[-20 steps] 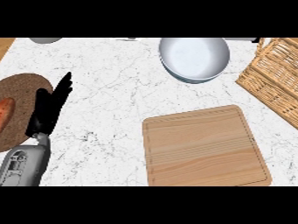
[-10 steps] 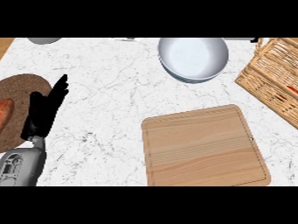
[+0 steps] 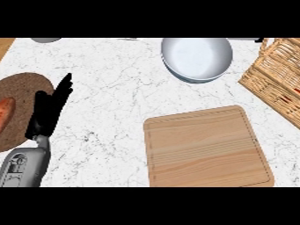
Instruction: Pick the tomato from the cutting board and place it in the basket
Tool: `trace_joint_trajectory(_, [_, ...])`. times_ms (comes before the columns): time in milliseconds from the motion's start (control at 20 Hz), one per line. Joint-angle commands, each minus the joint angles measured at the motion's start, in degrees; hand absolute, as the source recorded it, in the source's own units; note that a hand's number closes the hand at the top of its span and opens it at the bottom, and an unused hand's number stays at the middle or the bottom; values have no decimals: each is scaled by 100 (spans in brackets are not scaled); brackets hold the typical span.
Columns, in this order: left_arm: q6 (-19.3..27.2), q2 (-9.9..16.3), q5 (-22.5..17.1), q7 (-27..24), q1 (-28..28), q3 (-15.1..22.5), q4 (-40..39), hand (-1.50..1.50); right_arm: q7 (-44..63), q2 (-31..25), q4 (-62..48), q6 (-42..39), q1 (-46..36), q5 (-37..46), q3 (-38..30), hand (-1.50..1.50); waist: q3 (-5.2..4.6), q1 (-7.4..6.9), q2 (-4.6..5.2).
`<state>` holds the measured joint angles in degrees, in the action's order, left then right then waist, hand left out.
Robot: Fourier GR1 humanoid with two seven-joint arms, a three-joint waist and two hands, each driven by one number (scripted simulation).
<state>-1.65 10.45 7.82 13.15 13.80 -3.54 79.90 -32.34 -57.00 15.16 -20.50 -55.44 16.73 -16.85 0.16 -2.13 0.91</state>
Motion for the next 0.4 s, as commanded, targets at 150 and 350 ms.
trace_joint_trajectory(150, [23,-18,23,23,130,-14,-127,0,139,-837,-739,-427,165,-256,-438,-150,23,-68,77])
trace_joint_trajectory(350, [-35,-17,-54,51,100,-26,-13,0,-303,-1219,-876,-854,564,-351,-561,-150,45,-50,84])
